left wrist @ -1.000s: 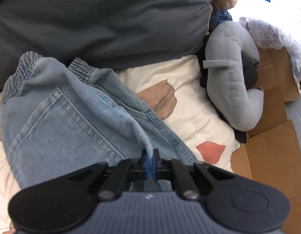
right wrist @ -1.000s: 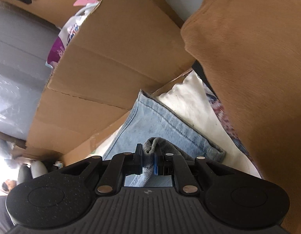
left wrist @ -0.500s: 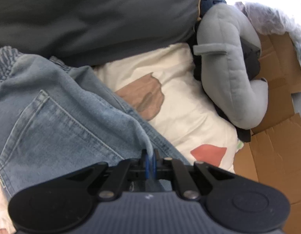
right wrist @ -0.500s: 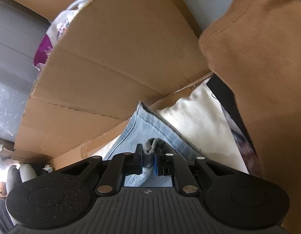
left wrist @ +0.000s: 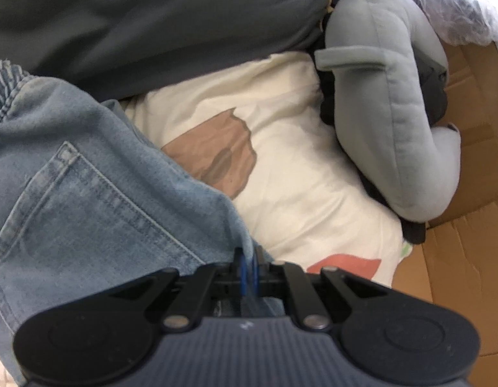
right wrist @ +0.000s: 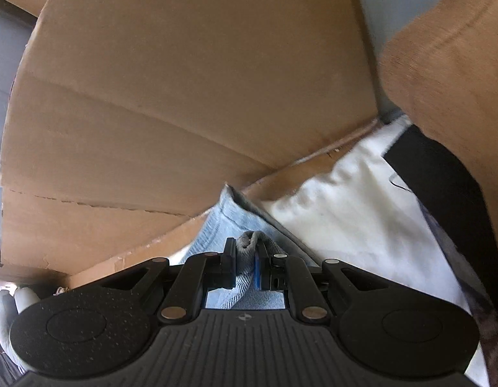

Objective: Fold clothes
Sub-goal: 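Lift the jeans with both grippers and carry them toward the cardboard box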

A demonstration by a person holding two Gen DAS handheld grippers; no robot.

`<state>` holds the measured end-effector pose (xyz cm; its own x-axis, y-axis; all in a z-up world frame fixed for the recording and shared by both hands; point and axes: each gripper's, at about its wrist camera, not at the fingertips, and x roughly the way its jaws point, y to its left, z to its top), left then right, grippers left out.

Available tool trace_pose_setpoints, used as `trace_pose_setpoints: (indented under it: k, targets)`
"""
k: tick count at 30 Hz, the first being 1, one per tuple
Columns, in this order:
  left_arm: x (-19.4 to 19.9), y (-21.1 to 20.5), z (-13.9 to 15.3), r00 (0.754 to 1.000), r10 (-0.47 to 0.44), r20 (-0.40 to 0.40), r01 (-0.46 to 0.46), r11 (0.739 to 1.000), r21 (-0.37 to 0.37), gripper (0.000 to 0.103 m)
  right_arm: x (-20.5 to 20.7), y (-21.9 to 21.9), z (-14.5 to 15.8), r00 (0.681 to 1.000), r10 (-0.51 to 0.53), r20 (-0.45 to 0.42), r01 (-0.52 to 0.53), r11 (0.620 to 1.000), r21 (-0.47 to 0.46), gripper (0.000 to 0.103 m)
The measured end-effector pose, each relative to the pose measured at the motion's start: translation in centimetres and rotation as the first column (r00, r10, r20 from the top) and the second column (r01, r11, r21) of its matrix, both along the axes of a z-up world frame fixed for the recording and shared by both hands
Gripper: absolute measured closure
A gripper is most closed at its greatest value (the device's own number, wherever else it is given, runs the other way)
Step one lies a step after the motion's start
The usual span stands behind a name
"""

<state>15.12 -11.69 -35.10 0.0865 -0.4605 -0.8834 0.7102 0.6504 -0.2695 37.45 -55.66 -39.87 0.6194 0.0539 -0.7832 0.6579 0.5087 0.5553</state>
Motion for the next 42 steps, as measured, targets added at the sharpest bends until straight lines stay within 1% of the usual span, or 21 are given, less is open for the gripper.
trace_pose_setpoints:
  k: [5,8,13,16,17,18,19,20,21,22,24,26,28,31,35,38,40,42]
  targets:
    - [0.6,0.5,-0.3,1.0,0.015,-0.013,-0.015,1.0,-0.02,0.099,0.2,-0.2,0.7,0.999,-0.024,0.031,0.024,1.0,0.011,0.093]
    - [0.9,0.8,-0.7,1.0,0.016,-0.023,-0.016,0.999,-0.034,0.099,0.2,-0.2,0.8,0.999,-0.032,0.032,0.031,0.999,0.006,0.093]
    - [1.2,1.2,-1.0,0.998,0.041,-0.052,-0.044,0.998,-0.05,0.099,0.2,-0.2,0.5,0.997,-0.063,0.036,0.063,0.998,0.016,0.093]
    - [0.3,0.9,-1.4,0.999,-0.021,-0.034,0.021,1.0,-0.013,0.095,0.3,-0.1,0.1,0.997,-0.075,0.018,0.075,0.997,-0.011,0.093]
    - [0.1,0.8,-1.5,0.998,-0.04,-0.047,0.039,0.999,-0.013,0.095,0.3,-0.1,-0.1,0.997,-0.081,0.009,0.082,0.996,-0.022,0.093]
    - [-0.1,0.8,-1.6,0.996,-0.059,-0.06,0.059,0.998,-0.012,0.095,0.4,0.1,-0.2,0.998,-0.067,0.01,0.067,0.997,-0.028,0.092]
    - [-0.3,0.8,-1.8,0.994,-0.081,-0.072,0.08,0.997,-0.009,0.095,0.4,0.3,-0.1,0.998,-0.052,0.021,0.053,0.998,-0.021,0.089]
    - [-0.6,0.8,-1.9,0.991,-0.102,-0.083,0.101,0.995,-0.006,0.095,0.3,0.4,-0.1,0.999,-0.038,0.032,0.038,0.999,-0.014,0.088]
    - [-0.8,0.7,-2.0,0.989,-0.116,-0.088,0.117,0.993,-0.001,0.095,0.2,0.6,0.0,0.999,-0.025,0.044,0.025,1.0,-0.006,0.083]
    - [-1.0,0.8,-2.1,0.989,-0.121,-0.09,0.122,0.993,0.003,0.095,0.0,0.6,0.0,0.998,-0.021,0.057,0.021,1.0,0.011,0.082]
    - [-1.4,0.9,-2.4,0.987,-0.132,-0.093,0.133,0.991,0.01,0.095,-0.3,0.5,0.0,0.997,-0.021,0.068,0.019,0.999,0.034,0.082]
    - [-1.7,1.0,-2.3,0.987,-0.14,-0.078,0.141,0.99,0.006,0.094,-0.6,0.5,0.0,0.997,-0.021,0.074,0.018,0.998,0.053,0.082]
    - [-1.7,1.1,-2.1,0.987,-0.143,-0.071,0.143,0.99,-0.002,0.097,-0.8,0.5,0.2,0.996,-0.017,0.082,0.013,0.999,0.05,0.088]
    - [-1.3,1.3,-1.1,0.986,-0.147,-0.079,0.144,0.989,-0.036,0.099,-1.3,0.3,0.5,0.996,-0.045,0.079,0.042,0.998,0.041,0.092]
    - [-0.8,0.7,0.1,0.984,-0.151,-0.093,0.145,0.987,-0.071,0.099,-1.6,0.5,0.7,0.995,-0.062,0.082,0.06,0.998,0.025,0.093]
    - [-0.8,0.2,0.4,0.982,-0.158,-0.102,0.149,0.985,-0.092,0.099,-1.5,0.7,0.7,0.994,-0.076,0.083,0.074,0.997,0.028,0.093]
    - [-1.0,-0.1,0.0,0.982,-0.167,-0.091,0.16,0.984,-0.076,0.099,-1.3,1.0,0.6,0.993,-0.085,0.078,0.083,0.996,0.028,0.093]
    - [-1.3,-0.5,-1.1,0.981,-0.18,-0.075,0.177,0.983,-0.038,0.098,-1.0,1.2,0.1,0.994,-0.075,0.079,0.073,0.997,0.025,0.092]
